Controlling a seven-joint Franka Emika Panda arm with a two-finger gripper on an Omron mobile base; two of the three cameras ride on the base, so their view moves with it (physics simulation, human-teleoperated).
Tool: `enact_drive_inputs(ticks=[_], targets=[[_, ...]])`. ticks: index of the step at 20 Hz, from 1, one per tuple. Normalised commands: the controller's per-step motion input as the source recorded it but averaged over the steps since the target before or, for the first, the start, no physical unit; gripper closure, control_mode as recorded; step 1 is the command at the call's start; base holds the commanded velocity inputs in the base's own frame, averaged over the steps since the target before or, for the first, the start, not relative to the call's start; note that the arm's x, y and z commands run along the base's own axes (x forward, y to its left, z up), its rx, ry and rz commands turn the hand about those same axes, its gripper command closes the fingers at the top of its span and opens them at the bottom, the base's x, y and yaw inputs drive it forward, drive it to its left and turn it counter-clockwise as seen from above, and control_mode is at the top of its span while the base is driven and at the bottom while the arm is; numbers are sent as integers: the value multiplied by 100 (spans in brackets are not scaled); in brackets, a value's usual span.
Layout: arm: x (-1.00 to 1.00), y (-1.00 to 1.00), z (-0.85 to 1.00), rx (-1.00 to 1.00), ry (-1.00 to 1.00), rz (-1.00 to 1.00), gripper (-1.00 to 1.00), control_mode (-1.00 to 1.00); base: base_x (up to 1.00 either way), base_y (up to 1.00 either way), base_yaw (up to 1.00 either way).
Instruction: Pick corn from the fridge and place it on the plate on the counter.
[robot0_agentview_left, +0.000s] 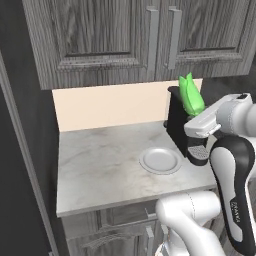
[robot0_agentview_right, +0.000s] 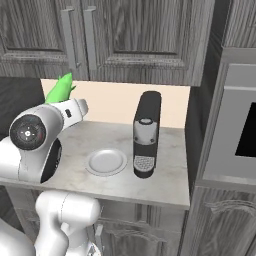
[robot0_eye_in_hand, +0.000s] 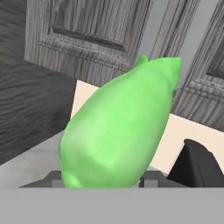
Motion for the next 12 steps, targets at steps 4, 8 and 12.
enact_drive_inputs(ticks=[4, 8, 12], targets=[[4, -3, -4, 0, -1, 0, 100, -100, 13, -8, 0], [6, -8, -31, 0, -1, 0, 100, -100, 0, 0, 0], [0, -6, -49, 0, 0, 0, 100, -100, 0, 0, 0]])
